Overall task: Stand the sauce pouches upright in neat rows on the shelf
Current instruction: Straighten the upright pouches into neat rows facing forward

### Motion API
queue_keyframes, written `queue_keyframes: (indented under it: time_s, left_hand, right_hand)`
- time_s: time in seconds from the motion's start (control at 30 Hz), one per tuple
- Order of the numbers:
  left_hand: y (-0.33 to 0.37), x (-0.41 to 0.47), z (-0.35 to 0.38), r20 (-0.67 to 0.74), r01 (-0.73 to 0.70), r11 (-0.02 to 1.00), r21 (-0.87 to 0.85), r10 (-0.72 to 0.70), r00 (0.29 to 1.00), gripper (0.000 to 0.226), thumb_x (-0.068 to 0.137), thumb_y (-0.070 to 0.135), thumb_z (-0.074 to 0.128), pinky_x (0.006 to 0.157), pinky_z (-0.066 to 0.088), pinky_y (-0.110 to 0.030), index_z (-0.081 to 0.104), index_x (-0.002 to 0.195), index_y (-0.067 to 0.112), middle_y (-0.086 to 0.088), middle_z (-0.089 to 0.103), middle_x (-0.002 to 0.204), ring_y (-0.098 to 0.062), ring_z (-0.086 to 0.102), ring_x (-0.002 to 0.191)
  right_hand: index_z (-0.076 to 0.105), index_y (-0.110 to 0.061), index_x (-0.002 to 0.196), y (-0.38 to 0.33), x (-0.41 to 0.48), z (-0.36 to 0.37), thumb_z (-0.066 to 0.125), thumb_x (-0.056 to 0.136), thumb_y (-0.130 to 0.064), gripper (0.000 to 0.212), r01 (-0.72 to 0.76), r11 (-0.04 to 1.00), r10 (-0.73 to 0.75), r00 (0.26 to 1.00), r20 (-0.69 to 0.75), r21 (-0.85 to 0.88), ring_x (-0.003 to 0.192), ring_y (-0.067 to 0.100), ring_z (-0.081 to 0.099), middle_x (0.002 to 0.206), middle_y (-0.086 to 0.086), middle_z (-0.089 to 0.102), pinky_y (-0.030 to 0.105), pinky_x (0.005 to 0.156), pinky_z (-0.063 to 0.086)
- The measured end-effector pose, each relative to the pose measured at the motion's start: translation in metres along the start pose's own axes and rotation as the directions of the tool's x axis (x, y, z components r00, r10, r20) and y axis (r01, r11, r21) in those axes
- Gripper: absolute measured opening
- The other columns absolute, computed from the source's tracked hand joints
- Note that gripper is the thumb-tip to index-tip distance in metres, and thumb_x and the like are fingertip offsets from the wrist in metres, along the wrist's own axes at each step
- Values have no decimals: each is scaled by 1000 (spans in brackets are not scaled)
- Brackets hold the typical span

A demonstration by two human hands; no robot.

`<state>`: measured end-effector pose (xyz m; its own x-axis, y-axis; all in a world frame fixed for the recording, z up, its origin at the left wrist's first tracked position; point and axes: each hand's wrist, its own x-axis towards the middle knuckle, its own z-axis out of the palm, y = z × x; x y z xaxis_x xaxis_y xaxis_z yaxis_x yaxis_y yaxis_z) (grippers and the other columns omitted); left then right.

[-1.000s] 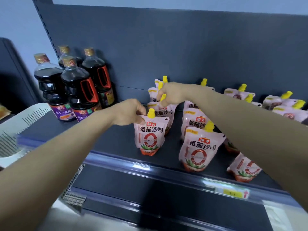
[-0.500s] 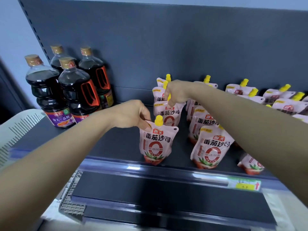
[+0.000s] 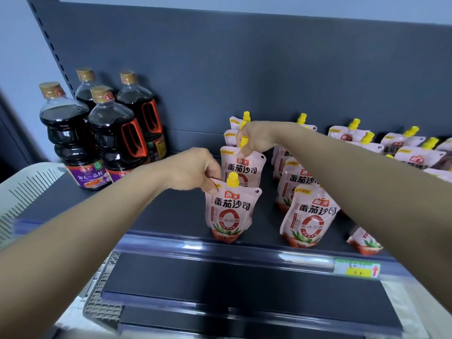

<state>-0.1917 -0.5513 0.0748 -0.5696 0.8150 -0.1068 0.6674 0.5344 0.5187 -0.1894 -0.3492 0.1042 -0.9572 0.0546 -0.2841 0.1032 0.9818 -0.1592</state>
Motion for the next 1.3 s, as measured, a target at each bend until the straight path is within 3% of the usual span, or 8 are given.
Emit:
queue_keyframes:
  time_s: [0.2,0.37,0.53,0.7,0.83,1.03,1.2,1.3]
  left_hand:
    - [5,4,2,-12,8,1000,-19,-8,1000,11,75,12,74,84,53,-37,73,85,7,-9,73,87,-17,63,79]
    - [1,-4,-8,64,10,978,-207,4,998,18,76,40,69,86,51,-32,74,80,23,-4,73,85,-16,65,83]
    - [-13,11,-25,-152,16,973,-229,-52,987,19,82,30,66,79,50,-32,70,86,12,-4,67,75,-13,60,70]
    - [-16,50,-35,-287,-5,988,-155,-40,957,11,85,18,65,78,39,-19,68,95,13,2,67,90,-10,59,86]
    - [-21,92,-40,-290,7,994,-110,-39,956,23,85,16,65,89,43,-26,63,106,9,-6,65,107,-19,59,100]
    - [-32,141,-34,-225,14,997,-80,-32,974,24,80,15,70,80,39,-24,65,103,7,-1,59,96,-15,54,89]
    - [-34,158,-23,-230,33,993,-114,-59,971,7,80,11,70,74,43,-27,70,82,5,-4,62,83,-18,56,80]
    - [-39,158,-25,-255,53,990,-131,-85,963,6,80,12,70,73,44,-26,73,82,7,-2,64,81,-18,58,79]
  right_hand:
    - [60,-16,116,-3,2,2,66,87,-32,34,39,999,-39,999,-12,0,92,22,48,98,2,52,29,76,32]
    - [61,-15,119,-4,1,-2,68,84,-35,41,47,999,-48,998,30,26,87,21,55,90,-2,56,29,76,42]
    - [63,-15,119,12,-8,-50,64,88,-23,31,23,930,-49,997,61,366,88,10,70,102,3,73,17,68,56]
    - [68,-8,113,33,4,-63,63,88,-17,27,-77,994,92,970,-224,73,87,20,65,109,10,69,27,77,50]
    - [59,-5,127,43,17,-51,63,89,-22,42,-149,989,144,959,-243,-5,118,29,55,129,11,61,34,97,43]
    - [54,-6,132,54,47,-44,63,89,-20,46,-152,988,151,970,-189,8,121,29,54,133,10,59,37,103,44]
    - [67,-3,88,58,70,-28,59,89,-13,13,-149,988,144,981,-132,-31,74,25,55,85,13,63,26,66,45]
    - [43,-11,51,58,80,-21,58,87,-9,38,-166,985,156,972,-175,-43,63,23,40,57,4,39,24,49,30]
